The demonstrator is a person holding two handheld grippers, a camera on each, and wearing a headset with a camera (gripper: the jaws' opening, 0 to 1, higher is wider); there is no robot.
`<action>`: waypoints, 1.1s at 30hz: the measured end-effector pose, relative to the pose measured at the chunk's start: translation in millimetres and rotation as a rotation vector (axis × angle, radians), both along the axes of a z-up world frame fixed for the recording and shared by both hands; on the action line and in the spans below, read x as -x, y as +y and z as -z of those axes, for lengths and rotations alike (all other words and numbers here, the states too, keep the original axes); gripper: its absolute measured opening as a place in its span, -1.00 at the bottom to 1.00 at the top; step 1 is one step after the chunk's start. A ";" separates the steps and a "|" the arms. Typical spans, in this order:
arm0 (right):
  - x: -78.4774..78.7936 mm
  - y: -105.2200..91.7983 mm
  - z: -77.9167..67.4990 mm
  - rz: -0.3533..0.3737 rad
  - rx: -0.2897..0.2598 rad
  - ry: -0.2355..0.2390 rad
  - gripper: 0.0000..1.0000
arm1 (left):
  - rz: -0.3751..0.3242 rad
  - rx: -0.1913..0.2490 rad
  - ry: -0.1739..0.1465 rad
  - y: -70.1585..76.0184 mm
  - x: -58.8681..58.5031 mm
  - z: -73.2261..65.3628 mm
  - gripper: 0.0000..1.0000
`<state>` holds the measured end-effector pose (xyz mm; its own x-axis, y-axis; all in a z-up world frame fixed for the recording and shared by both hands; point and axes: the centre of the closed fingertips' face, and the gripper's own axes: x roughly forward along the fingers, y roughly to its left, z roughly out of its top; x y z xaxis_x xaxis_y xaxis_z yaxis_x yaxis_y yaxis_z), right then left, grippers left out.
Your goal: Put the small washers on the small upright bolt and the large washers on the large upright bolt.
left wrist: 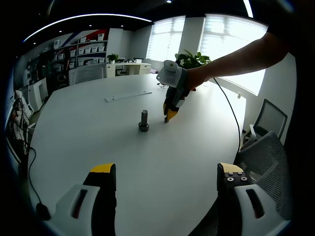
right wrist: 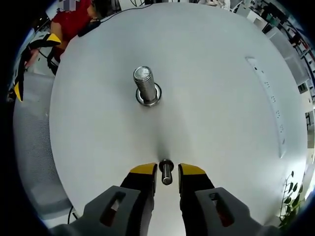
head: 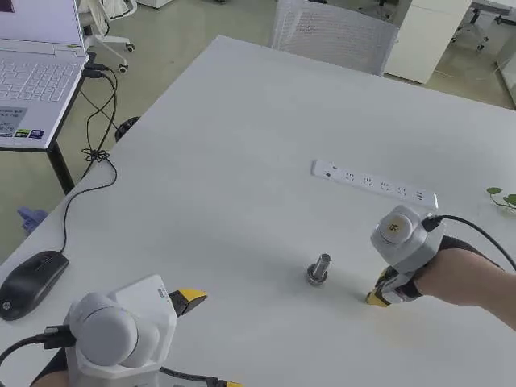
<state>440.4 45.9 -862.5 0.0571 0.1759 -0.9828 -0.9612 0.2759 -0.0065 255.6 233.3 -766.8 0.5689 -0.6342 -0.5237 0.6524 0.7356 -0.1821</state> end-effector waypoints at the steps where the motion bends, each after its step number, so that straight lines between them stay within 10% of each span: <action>1: 0.0 0.0 -0.5 0.001 0.001 0.001 -0.62 | 0.001 -0.001 0.000 -0.4 0.2 -0.1 0.68; 33: 7.5 1.8 -57.5 0.070 -0.138 -0.089 -0.57 | -0.023 0.008 -0.019 5.6 -0.6 -12.5 0.70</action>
